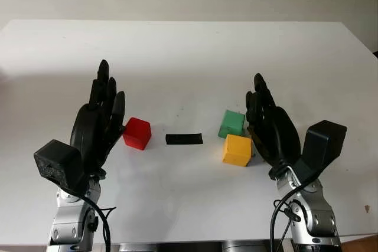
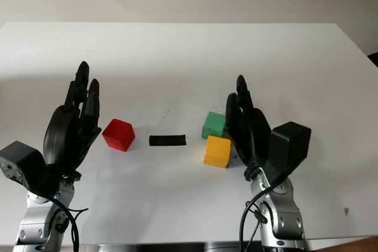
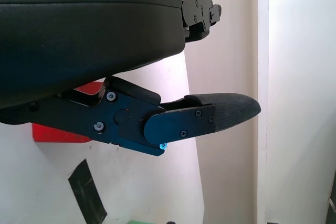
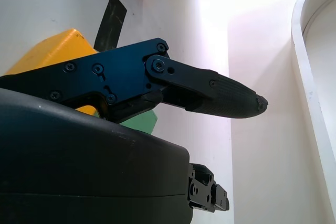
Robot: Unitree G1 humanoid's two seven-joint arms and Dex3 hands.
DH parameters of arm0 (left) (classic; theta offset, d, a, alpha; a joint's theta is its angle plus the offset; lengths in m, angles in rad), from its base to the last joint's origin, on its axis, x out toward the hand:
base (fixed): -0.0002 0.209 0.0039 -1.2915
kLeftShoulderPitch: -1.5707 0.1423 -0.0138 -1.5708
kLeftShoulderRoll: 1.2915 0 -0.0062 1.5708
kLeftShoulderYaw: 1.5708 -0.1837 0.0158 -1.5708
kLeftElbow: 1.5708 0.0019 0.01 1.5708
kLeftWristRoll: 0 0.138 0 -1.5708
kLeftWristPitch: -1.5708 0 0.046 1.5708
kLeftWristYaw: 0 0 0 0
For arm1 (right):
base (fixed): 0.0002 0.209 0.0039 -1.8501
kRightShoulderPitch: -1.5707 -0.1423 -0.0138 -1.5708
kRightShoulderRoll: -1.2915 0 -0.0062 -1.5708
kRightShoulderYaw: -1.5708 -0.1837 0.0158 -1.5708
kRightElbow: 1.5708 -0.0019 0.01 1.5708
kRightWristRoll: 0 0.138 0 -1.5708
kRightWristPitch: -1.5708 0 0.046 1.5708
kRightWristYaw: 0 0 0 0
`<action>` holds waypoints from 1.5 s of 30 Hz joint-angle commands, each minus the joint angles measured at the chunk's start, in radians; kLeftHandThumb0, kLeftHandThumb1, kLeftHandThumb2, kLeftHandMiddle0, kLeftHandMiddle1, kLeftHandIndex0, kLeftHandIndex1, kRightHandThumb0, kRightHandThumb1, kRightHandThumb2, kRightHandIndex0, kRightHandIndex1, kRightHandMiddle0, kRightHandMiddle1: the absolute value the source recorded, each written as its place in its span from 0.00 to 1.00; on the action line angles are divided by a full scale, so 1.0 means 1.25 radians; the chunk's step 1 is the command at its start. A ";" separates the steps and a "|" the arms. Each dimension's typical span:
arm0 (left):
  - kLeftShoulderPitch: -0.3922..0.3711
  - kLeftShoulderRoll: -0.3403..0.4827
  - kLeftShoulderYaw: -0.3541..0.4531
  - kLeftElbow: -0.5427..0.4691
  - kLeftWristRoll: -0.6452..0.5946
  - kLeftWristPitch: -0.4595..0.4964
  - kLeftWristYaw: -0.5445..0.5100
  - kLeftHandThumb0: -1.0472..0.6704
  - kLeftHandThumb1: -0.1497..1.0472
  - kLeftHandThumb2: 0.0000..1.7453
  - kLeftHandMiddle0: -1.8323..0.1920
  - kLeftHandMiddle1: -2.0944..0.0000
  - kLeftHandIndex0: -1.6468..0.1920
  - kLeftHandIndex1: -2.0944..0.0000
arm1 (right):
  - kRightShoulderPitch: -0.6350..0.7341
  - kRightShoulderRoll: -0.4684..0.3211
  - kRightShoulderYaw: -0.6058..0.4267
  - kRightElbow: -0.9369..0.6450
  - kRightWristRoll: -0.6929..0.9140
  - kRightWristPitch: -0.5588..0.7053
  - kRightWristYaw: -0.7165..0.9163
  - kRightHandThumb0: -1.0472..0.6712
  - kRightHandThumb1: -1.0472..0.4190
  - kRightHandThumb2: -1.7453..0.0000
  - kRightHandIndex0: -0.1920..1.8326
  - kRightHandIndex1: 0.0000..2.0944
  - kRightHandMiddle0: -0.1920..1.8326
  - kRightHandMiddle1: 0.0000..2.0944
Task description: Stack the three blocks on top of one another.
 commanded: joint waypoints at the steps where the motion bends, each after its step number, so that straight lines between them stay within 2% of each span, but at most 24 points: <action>1: 0.008 -0.004 -0.005 -0.022 0.005 -0.002 0.002 0.20 1.00 0.30 0.96 0.97 0.96 0.97 | 0.009 -0.008 -0.002 -0.031 0.003 0.009 0.002 0.18 0.00 0.60 0.00 0.00 0.00 0.00; 5: 0.007 -0.003 -0.008 -0.018 0.009 0.001 0.003 0.19 1.00 0.30 0.96 0.97 0.96 0.97 | 0.003 -0.008 -0.006 -0.036 0.006 0.024 0.002 0.18 0.00 0.61 0.00 0.00 0.00 0.00; 10: -0.018 0.001 -0.006 0.025 0.005 -0.011 -0.008 0.20 1.00 0.30 0.96 0.97 0.96 0.97 | -0.033 -0.006 -0.003 0.006 0.000 0.020 0.005 0.18 0.00 0.61 0.00 0.00 0.00 0.00; 17: -0.034 0.025 0.028 0.001 -0.023 -0.002 -0.019 0.21 1.00 0.27 0.94 0.97 0.94 0.97 | -0.061 -0.007 -0.003 0.020 -0.001 0.014 0.010 0.19 0.00 0.60 0.00 0.00 0.00 0.00; 20: -0.066 0.085 0.063 -0.014 -0.004 -0.004 -0.022 0.23 1.00 0.24 0.88 0.96 0.89 0.95 | -0.065 -0.008 -0.005 0.019 -0.002 0.011 0.010 0.18 0.00 0.60 0.00 0.00 0.00 0.00; 21: -0.077 0.108 0.071 -0.014 0.004 -0.007 -0.027 0.21 1.00 0.21 0.80 0.96 0.82 0.94 | -0.064 -0.007 -0.005 0.017 -0.001 0.011 0.009 0.18 0.00 0.60 0.00 0.00 0.00 0.00; 24: -0.129 0.280 0.077 0.001 0.135 -0.043 -0.078 0.17 1.00 0.21 0.72 0.97 0.71 0.94 | -0.064 -0.003 -0.011 0.017 0.005 0.003 0.009 0.18 0.00 0.60 0.00 0.00 0.00 0.00; 26: -0.157 0.372 0.082 0.008 0.170 -0.033 -0.132 0.16 1.00 0.18 0.72 0.97 0.68 0.95 | -0.064 0.000 -0.014 0.017 0.010 -0.004 0.011 0.18 0.00 0.60 0.00 0.00 0.00 0.00; 31: -0.216 0.509 0.060 0.036 0.179 -0.032 -0.269 0.15 0.98 0.07 0.79 0.99 0.70 0.98 | -0.063 0.006 -0.015 0.013 0.014 -0.006 0.006 0.18 0.00 0.60 0.00 0.00 0.00 0.00; 33: -0.235 0.546 0.028 0.047 0.200 -0.049 -0.318 0.14 0.98 0.05 0.85 1.00 0.73 0.98 | -0.062 0.008 -0.015 0.010 0.013 -0.003 0.003 0.17 0.00 0.60 0.00 0.00 0.00 0.00; 36: -0.247 0.581 -0.017 0.041 0.269 -0.030 -0.350 0.15 0.96 0.03 0.90 0.99 0.76 0.99 | -0.061 0.008 -0.015 0.009 0.011 -0.003 0.002 0.17 0.00 0.60 0.00 0.00 0.00 0.00; 40: -0.267 0.584 -0.078 0.079 0.368 -0.062 -0.329 0.19 0.94 0.03 0.92 0.99 0.78 0.98 | -0.063 0.010 -0.022 0.007 0.013 0.001 -0.006 0.18 0.00 0.60 0.00 0.00 0.00 0.00; 45: -0.290 0.583 -0.132 0.115 0.433 -0.113 -0.324 0.18 0.94 0.03 0.92 0.98 0.77 0.97 | -0.061 0.006 -0.031 0.010 0.022 -0.005 -0.003 0.18 0.00 0.61 0.00 0.00 0.00 0.00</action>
